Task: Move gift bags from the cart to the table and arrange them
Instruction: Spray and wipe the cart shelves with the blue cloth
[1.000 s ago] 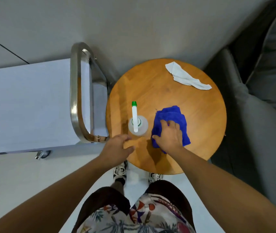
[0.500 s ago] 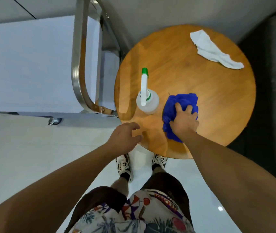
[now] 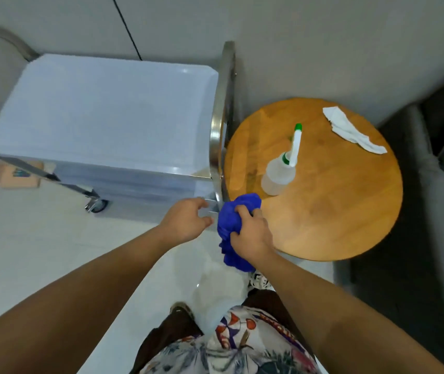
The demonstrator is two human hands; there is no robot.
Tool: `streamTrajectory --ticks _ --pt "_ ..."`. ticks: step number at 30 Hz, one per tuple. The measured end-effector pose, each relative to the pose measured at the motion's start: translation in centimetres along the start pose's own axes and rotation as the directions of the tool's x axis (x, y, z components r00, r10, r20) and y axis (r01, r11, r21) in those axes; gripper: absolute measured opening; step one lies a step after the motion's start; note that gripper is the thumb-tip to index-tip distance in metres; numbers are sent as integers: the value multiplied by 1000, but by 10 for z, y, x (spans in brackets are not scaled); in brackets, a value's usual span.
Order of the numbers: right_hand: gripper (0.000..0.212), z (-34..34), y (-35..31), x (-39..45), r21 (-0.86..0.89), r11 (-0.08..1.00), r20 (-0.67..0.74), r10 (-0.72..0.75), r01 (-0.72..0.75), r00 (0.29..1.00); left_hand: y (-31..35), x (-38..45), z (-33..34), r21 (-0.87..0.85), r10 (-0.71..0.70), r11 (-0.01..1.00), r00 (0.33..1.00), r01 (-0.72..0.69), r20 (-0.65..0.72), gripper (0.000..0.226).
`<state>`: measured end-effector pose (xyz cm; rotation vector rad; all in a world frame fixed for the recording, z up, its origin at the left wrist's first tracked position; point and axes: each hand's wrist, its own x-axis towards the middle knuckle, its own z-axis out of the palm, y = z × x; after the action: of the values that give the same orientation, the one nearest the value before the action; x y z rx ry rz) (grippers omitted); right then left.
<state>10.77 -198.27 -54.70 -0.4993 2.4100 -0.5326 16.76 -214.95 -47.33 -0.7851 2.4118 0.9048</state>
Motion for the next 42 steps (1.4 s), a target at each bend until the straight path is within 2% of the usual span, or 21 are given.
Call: streamTrajectory --ticks 7,9,12,17,23,29,34,37,40,42 --pt "63 -6 -166 -33 -44 973 -128 -230 227 965 -97 -75 -118 -101 4 994 964 -32 -267 49" --pt "63 -15 -204 -38 -54 964 -152 -265 260 952 -117 -87 -150 -117 1 992 938 -44 -348 48" --pt "62 -23 -238 -40 -52 961 -179 -278 273 944 -136 -94 -177 -104 7 993 921 -51 -389 50" --pt "61 -26 -241 -18 -58 979 -213 -205 198 955 -139 -69 -185 -87 3 995 933 -37 -360 49" --pt "57 -25 -227 45 -5 992 -220 -123 125 968 -134 2 -174 -8 -14 1000 975 12 -224 50" --pt "56 -20 -220 90 -135 987 -182 -107 83 977 -137 61 -162 61 -44 997 990 53 -135 49" --pt "65 -15 -219 102 -237 971 -183 -47 3 982 -135 96 -160 123 63 992 981 -40 -183 47" --pt "70 -5 -216 112 -239 971 -192 -34 -13 981 -135 116 -163 187 130 978 976 -96 -177 48" --pt "76 12 -208 130 -252 968 -104 -28 1 994 -140 140 -163 261 167 958 974 -123 -154 54" --pt "76 21 -199 140 -273 962 -92 -9 -16 996 -145 155 -165 338 179 933 975 -126 -130 59"
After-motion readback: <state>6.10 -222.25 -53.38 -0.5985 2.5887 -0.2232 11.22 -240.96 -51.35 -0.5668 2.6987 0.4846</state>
